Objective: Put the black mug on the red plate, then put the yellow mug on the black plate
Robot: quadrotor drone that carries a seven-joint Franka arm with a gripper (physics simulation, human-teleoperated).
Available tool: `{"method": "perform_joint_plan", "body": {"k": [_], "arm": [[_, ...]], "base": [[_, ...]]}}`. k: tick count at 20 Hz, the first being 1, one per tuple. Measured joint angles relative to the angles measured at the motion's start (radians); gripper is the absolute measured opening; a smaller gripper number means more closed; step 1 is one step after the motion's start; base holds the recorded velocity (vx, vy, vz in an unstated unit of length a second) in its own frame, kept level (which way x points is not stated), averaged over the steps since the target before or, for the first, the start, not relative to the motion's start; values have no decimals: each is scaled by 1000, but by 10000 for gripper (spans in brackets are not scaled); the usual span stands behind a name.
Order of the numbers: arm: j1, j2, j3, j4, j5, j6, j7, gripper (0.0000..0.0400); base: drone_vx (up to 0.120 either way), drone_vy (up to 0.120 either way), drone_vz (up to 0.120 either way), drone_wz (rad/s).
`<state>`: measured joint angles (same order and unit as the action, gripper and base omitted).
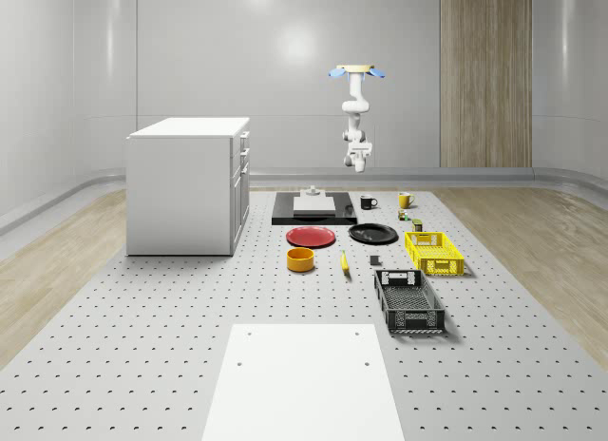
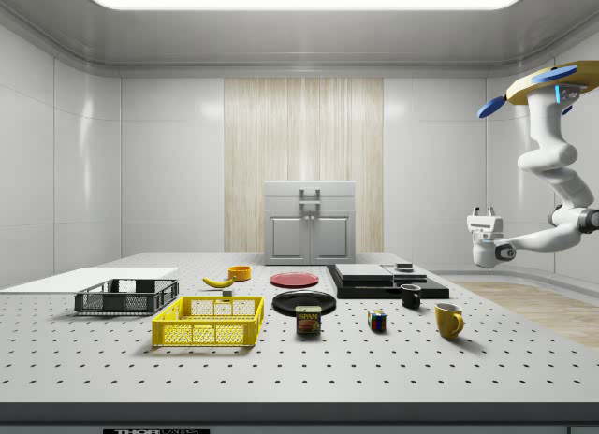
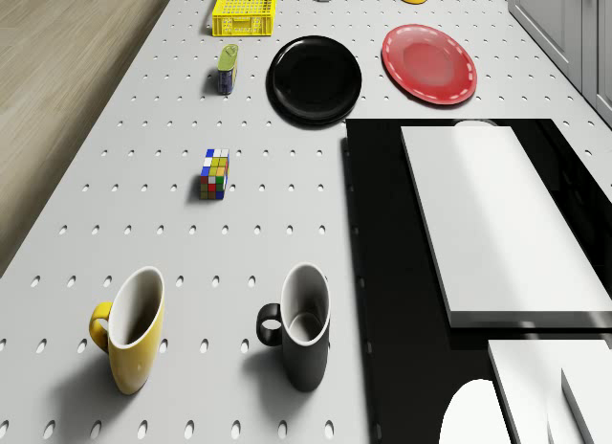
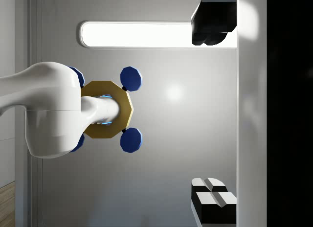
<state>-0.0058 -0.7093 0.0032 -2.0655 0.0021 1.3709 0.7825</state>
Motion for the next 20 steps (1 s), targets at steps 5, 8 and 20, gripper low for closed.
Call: {"method": "perform_joint_plan", "body": {"k": [5, 8, 20], "arm": [[-1, 6, 1, 18, 0, -8, 0, 400], [-1, 7, 1, 22, 0, -9, -1, 400], [-3, 2, 2, 20, 0, -3, -1, 400]], "base": [[104, 0, 0, 0], [120, 0, 0, 0], [120, -50, 0, 0]]}}
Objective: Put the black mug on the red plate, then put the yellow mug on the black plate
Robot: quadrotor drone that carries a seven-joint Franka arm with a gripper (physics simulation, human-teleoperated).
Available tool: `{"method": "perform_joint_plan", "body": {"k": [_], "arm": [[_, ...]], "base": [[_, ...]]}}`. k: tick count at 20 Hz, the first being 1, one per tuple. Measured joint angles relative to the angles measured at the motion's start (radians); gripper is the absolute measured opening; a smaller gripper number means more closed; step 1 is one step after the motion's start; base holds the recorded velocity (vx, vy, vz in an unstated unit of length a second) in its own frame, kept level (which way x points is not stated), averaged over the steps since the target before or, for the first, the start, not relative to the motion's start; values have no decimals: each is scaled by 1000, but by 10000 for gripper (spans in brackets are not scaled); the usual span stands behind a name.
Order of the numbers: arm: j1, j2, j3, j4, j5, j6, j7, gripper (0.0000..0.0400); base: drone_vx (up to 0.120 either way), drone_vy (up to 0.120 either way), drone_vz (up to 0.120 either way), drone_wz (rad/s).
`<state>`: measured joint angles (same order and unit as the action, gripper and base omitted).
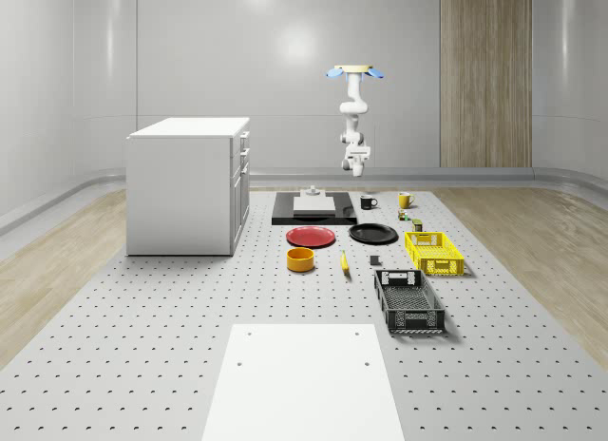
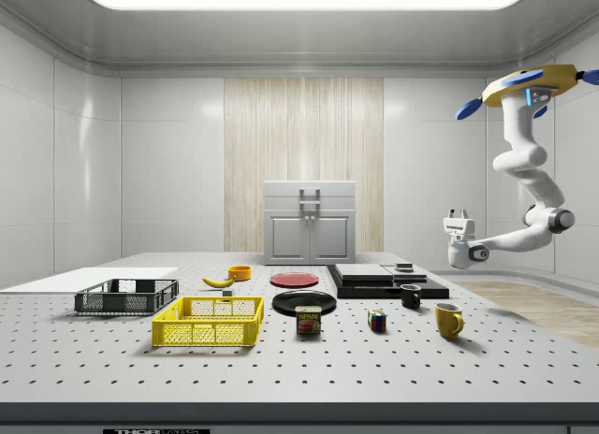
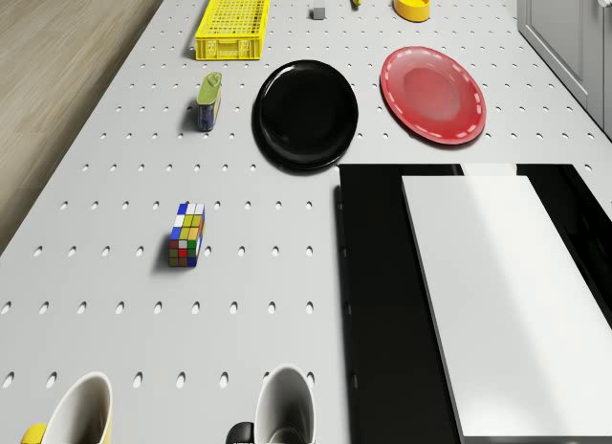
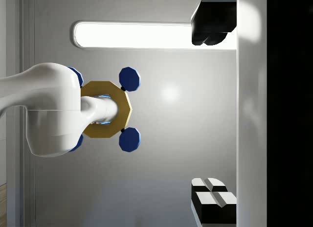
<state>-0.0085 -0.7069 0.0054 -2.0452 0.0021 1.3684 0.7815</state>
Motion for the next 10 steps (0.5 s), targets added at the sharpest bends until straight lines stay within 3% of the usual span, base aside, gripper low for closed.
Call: {"method": "perform_joint_plan", "body": {"k": [10], "arm": [[-2, -5, 4, -5, -5, 7, 0, 400]], "base": [[120, 0, 0, 0]]}}
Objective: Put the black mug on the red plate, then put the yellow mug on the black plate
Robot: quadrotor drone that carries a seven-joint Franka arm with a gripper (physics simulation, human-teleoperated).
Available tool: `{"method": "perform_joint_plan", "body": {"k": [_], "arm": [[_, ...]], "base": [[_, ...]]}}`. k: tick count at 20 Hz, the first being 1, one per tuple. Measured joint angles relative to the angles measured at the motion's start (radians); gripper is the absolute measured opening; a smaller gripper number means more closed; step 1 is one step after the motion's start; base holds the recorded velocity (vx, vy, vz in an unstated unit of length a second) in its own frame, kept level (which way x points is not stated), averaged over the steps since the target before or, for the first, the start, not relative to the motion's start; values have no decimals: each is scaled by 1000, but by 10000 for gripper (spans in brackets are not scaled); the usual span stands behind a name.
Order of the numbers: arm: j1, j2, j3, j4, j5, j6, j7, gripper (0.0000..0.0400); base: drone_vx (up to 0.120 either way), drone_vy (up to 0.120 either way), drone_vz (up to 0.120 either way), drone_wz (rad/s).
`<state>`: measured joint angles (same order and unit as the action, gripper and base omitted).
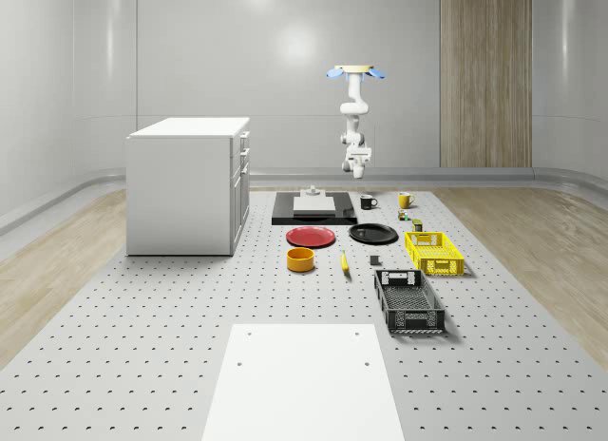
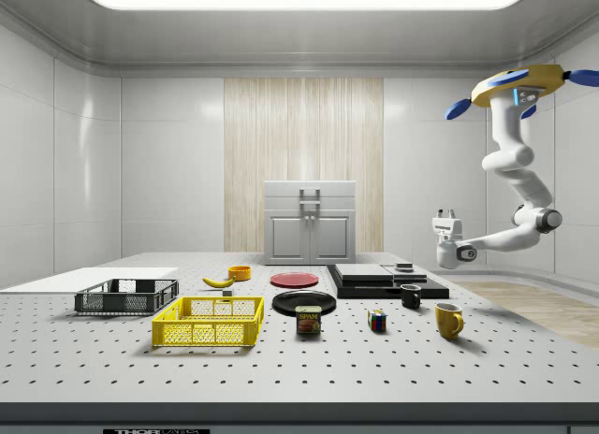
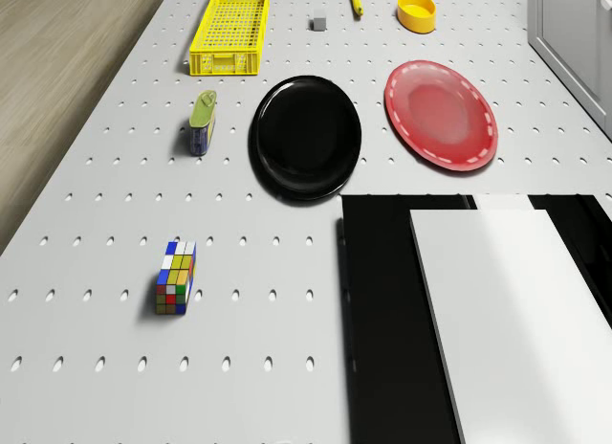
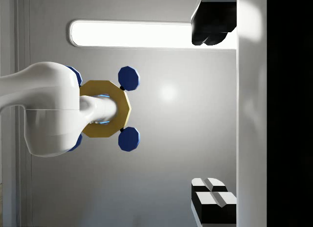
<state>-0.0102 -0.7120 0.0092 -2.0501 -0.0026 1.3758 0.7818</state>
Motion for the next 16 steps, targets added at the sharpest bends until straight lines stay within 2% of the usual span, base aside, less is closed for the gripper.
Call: {"method": "perform_joint_plan", "body": {"k": [9, 11, 14, 16], "arm": [[-5, -5, 16, -5, -22, 7, 3, 400], [-7, -6, 24, -6, -33, 8, 4, 400], [-13, -8, 42, -9, -58, 11, 7, 400], [-19, -9, 60, -11, -84, 13, 11, 400]], "base": [[120, 0, 0, 0], [20, 0, 0, 0], [107, 0, 0, 0], [0, 0, 0, 0]]}}
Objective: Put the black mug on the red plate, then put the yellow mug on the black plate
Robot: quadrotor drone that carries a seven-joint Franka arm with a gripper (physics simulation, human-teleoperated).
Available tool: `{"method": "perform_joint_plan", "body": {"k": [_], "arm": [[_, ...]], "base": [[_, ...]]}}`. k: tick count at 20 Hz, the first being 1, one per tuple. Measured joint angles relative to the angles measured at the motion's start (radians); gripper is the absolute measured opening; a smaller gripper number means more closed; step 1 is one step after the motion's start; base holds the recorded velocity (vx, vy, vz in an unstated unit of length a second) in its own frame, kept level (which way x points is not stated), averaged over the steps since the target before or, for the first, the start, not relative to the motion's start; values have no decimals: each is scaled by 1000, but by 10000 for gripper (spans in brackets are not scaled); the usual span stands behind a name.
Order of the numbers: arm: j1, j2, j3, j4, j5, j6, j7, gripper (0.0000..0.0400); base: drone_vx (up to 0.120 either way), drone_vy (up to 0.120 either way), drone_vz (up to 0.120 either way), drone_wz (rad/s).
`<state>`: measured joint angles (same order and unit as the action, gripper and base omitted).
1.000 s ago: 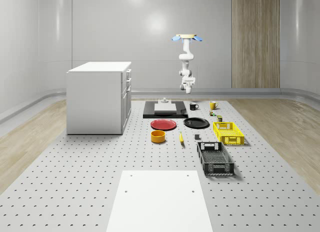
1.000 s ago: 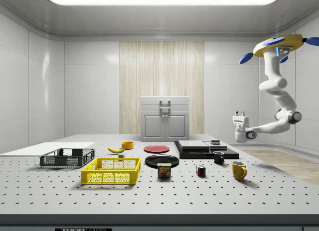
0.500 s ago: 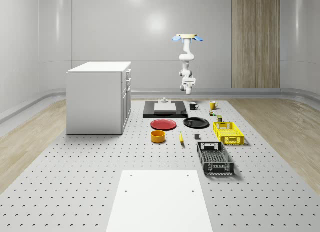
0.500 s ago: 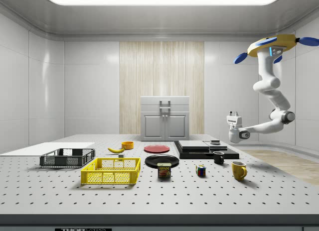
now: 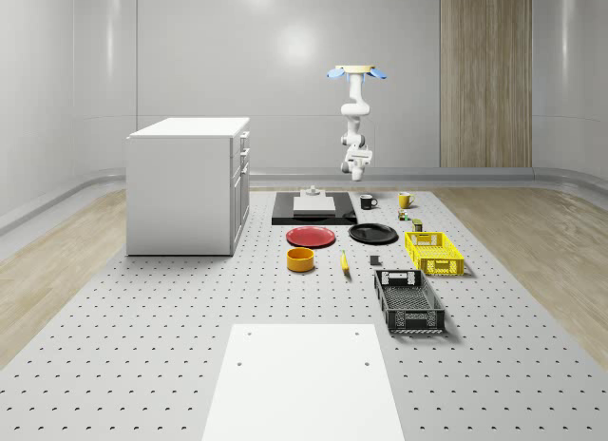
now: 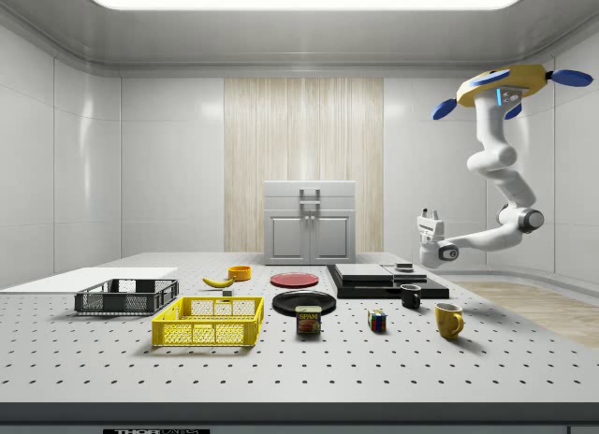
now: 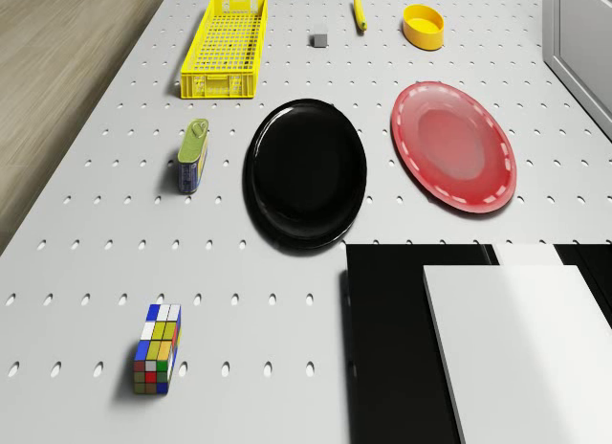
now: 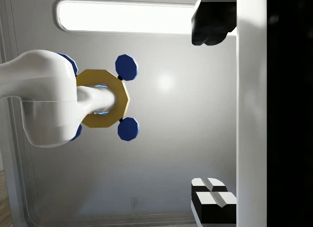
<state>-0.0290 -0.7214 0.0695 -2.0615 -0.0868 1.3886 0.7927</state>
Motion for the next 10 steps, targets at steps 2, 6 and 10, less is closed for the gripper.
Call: {"method": "perform_joint_plan", "body": {"k": [2, 6, 10], "arm": [[-8, -2, 26, -4, -36, 2, 5, 400], [-35, -8, 111, -23, -156, 8, 21, 400], [-85, -23, 264, -84, -379, 19, 56, 400]], "base": [[0, 0, -60, 0], [0, 0, -120, 0], [0, 0, -120, 0]]}}
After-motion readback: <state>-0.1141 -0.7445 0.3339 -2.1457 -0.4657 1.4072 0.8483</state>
